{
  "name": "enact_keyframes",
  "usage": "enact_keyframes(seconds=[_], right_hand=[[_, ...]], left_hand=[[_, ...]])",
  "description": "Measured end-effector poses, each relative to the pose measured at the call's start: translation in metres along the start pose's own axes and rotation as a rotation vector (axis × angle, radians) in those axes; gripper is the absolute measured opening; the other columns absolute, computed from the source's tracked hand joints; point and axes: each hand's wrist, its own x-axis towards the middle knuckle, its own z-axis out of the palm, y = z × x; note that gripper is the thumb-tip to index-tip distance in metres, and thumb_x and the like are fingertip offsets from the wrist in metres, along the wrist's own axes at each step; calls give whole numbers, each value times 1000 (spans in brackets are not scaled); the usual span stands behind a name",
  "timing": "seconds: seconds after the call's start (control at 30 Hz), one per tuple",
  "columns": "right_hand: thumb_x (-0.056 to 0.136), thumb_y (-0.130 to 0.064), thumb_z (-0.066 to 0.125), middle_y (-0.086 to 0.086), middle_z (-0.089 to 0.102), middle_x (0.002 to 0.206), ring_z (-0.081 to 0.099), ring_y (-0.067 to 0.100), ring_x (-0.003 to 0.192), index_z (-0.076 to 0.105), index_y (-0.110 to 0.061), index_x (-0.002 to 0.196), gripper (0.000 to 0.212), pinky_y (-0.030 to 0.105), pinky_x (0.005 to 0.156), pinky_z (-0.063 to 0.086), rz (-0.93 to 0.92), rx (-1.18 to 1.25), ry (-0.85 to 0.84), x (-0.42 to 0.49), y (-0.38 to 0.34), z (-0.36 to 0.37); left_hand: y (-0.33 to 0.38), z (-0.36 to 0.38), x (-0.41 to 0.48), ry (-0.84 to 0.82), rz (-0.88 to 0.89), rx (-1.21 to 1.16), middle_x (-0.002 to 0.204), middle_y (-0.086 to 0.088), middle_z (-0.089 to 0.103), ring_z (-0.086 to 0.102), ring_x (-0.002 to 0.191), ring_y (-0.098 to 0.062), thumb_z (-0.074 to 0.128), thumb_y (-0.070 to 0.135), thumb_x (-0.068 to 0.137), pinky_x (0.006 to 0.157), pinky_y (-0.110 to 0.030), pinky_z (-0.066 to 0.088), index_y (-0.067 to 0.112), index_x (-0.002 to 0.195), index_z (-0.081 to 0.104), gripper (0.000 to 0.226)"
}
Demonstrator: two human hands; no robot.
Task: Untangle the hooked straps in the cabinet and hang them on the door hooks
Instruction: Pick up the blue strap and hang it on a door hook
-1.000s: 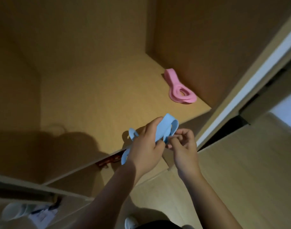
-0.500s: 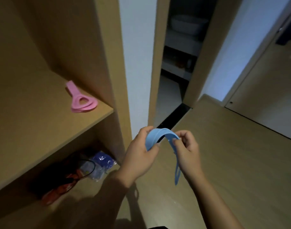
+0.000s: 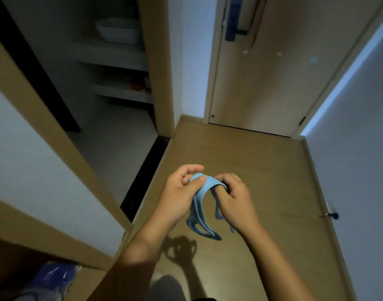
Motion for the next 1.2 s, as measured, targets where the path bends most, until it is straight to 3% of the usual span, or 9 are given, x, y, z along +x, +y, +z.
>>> enact_keyframes(seconds=[0.23, 0.53, 0.67, 0.73, 0.83, 0.9, 1.0, 1.1, 1.2], right_hand=[[80, -2, 50, 4, 61, 97, 56, 14, 88, 64, -9, 104, 28, 18, 75, 41, -9, -124, 139, 53, 19, -44], [74, -19, 37, -7, 55, 85, 48, 6, 74, 67, -10, 99, 40, 3, 65, 36, -48, -241, 317, 199, 24, -82], [81, -9, 46, -5, 54, 72, 48, 9, 61, 55, -18, 84, 13, 12, 52, 35, 41, -167, 355, 264, 34, -93], [82, -6, 49, -6, 51, 70, 44, 6, 58, 50, -20, 82, 14, 11, 50, 34, 44, -154, 361, 291, 41, -92], [80, -7, 51, -3, 53, 78, 44, 5, 64, 50, -20, 85, 13, 12, 53, 33, 58, -116, 382, 330, 52, -92], [82, -5, 51, -3, 53, 81, 45, 4, 64, 50, -21, 87, 17, 13, 55, 33, 94, -62, 395, 355, 59, -95], [81, -5, 51, -6, 52, 78, 46, 6, 65, 49, -24, 84, 19, 19, 59, 37, 119, 8, 392, 394, 67, -104], [78, -7, 53, -5, 53, 77, 45, 8, 63, 49, -25, 78, 19, 15, 55, 37, 116, 76, 387, 435, 74, -116], [78, -5, 55, 0, 52, 76, 42, 10, 61, 52, -16, 79, 12, 19, 53, 35, 121, 92, 367, 482, 88, -135]], left_hand=[[5, 60, 79, -148, 64, 6, 70, 2, 65, 62, 57, 0, 56, -2, 86, 56, -13, 48, 20, 83, 61, 22], [44, 94, 239, -167, 213, 101, 76, 6, 65, 61, 60, 2, 57, 5, 87, 67, -19, 51, 26, 80, 62, 22], [59, 96, 310, -176, 267, 219, 82, 14, 65, 60, 71, 7, 53, 9, 90, 72, -20, 49, 31, 81, 63, 26], [60, 100, 339, -223, 276, 290, 87, 20, 60, 57, 78, 9, 51, 7, 90, 70, -23, 49, 27, 86, 65, 25], [56, 112, 377, -269, 325, 375, 91, 18, 54, 56, 87, -1, 53, 0, 86, 80, -20, 47, 20, 92, 66, 25], [56, 120, 397, -296, 334, 461, 96, 14, 52, 54, 91, -7, 58, 8, 78, 81, -9, 42, 19, 99, 66, 25], [59, 134, 432, -284, 375, 574, 103, 8, 49, 52, 93, -8, 59, 26, 67, 79, -15, 42, 20, 107, 65, 41], [64, 152, 473, -247, 368, 557, 105, 4, 49, 54, 92, -14, 67, 18, 79, 77, -22, 43, 18, 107, 65, 28], [67, 172, 518, -222, 439, 557, 101, 2, 53, 52, 91, -11, 61, 22, 87, 72, -14, 39, 18, 104, 66, 19]])
